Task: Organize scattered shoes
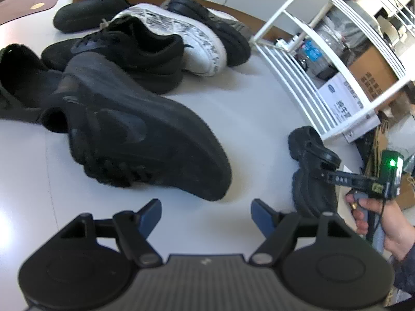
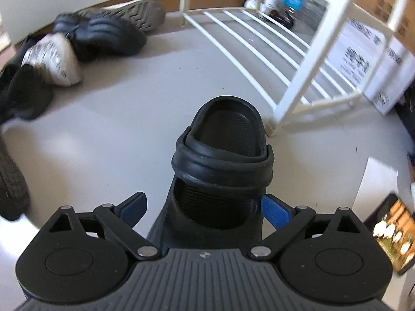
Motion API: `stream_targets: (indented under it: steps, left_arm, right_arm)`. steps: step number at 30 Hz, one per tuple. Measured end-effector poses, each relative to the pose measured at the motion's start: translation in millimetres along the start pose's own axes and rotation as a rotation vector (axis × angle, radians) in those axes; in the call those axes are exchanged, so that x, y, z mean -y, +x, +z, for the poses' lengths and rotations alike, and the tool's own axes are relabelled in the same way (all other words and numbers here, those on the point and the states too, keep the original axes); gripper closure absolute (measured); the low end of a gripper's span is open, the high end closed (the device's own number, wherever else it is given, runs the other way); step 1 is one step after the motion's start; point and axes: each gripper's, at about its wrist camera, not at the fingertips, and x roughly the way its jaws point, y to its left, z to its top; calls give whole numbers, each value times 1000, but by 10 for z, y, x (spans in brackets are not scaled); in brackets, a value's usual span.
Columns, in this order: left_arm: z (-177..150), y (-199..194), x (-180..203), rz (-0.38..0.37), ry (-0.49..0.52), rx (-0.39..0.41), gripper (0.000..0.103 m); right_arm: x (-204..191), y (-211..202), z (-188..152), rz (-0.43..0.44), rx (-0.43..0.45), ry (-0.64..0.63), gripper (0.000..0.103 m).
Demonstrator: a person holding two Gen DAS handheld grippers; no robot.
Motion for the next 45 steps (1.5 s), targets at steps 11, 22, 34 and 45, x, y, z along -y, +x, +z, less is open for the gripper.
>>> stream_targets:
  steps: [11,22,34,45]
  left_arm:
    - [61,-127,-185,44,-22,37,25]
    - [113,-260,-408,98,-58,77,25]
    - [125,-311,-547,104,-94,99,25]
    - [103,-328,-577,115,-103,106,25]
  right_arm:
    - [157,-9,-30,82,-2,-137,11]
    - [244,-6,-53,80,-36,-98,10]
    - [257,23,-55,78,-40,-216,13]
    - [344,3,-32,79,-49,-223,16]
